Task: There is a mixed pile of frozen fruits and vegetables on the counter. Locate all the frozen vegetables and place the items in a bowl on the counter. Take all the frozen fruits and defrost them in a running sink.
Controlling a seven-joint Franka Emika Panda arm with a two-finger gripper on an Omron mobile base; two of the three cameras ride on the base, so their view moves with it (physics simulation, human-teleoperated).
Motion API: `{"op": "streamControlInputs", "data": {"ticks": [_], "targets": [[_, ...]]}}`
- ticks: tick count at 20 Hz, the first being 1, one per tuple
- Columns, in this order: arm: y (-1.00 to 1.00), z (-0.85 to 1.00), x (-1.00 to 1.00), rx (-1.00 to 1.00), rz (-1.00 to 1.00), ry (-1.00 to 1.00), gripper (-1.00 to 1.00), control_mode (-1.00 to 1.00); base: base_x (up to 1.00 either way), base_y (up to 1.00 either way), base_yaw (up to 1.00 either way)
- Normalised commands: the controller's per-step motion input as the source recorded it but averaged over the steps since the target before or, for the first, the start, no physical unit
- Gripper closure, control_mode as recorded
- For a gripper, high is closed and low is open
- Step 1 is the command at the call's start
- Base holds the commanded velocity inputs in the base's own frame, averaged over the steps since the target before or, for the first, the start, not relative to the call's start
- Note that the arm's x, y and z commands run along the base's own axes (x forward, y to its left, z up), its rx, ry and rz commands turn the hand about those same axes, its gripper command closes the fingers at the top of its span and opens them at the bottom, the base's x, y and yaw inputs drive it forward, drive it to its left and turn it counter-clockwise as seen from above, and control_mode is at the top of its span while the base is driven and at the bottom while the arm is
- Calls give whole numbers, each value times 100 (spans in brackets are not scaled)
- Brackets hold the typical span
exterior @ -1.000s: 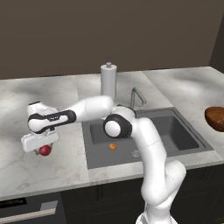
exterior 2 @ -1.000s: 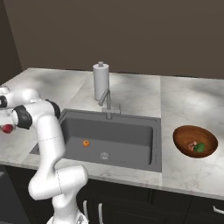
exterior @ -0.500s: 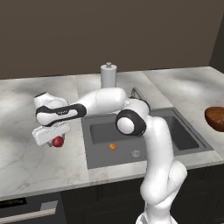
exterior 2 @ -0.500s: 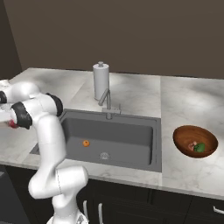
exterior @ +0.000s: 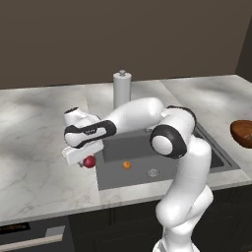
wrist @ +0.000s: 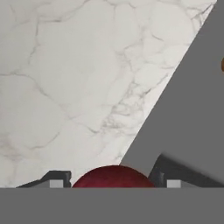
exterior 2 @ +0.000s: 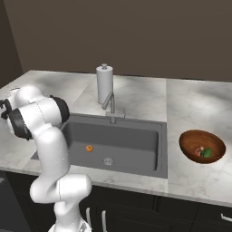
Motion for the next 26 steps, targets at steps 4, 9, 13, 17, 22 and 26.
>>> {"op": "streamControlInputs", "data": {"ticks": [4, 9, 13, 17, 22, 26], "targets": [[-91, 6, 9, 3, -4, 3, 100, -100, 0, 0, 0], [-76, 32, 11, 4, 1, -2, 100, -100, 0, 0, 0], [-66, 10, 13, 4, 0, -2, 100, -100, 0, 0, 0], [-69, 0, 34, 5, -3, 2, 100, -100, 0, 0, 0], [-56, -14, 33, 1, 0, -2, 100, -100, 0, 0, 0], [-32, -45, 35, -1, 0, -7, 100, -100, 0, 0, 0]]}}
